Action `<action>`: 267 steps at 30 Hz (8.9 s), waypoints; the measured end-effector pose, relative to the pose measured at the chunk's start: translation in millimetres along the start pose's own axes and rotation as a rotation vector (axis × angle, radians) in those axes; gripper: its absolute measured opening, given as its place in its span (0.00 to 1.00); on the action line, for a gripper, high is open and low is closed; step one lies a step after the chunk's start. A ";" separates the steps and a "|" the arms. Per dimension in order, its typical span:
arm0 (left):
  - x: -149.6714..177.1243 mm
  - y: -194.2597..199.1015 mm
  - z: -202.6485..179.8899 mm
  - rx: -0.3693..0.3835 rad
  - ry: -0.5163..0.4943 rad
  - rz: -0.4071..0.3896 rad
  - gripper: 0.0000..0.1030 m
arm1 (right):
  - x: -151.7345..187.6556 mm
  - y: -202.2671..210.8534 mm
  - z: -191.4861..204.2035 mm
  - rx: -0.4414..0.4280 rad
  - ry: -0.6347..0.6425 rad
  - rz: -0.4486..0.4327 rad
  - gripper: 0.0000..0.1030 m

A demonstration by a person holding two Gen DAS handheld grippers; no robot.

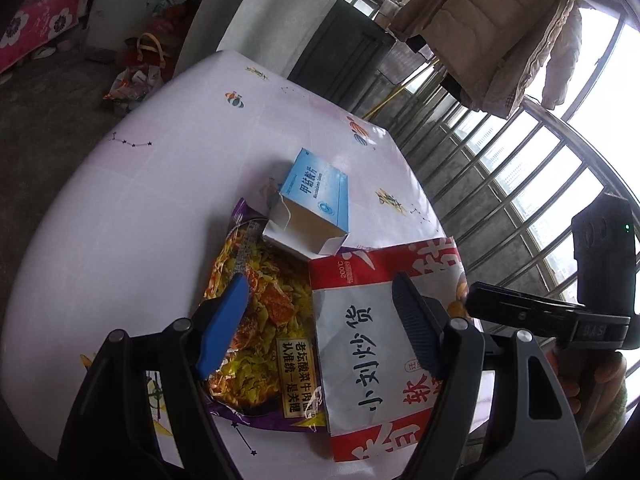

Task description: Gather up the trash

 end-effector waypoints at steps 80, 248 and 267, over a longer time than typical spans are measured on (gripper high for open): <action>-90.4 -171.7 18.7 -0.184 -0.237 0.321 0.79 | -22.1 24.4 -144.9 -0.134 -0.524 -0.176 0.15; 75.6 -50.8 -20.3 -0.124 -0.256 0.202 0.18 | 46.0 -39.0 -78.5 -0.234 -0.370 0.097 0.37; 63.4 -18.7 -55.0 0.109 -0.311 0.121 0.24 | 29.2 -19.3 -147.7 -0.260 -0.568 -0.086 0.60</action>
Point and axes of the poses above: each gripper's, at about its wrist camera, not at the fingertips, and y roughly against the way its jaws point, z to its left, x to its underside, the point moved 6 cm from there along -y, roughly the way its jaws point, and after that the axes turned 8 degrees about x, right-handed, at the moved point
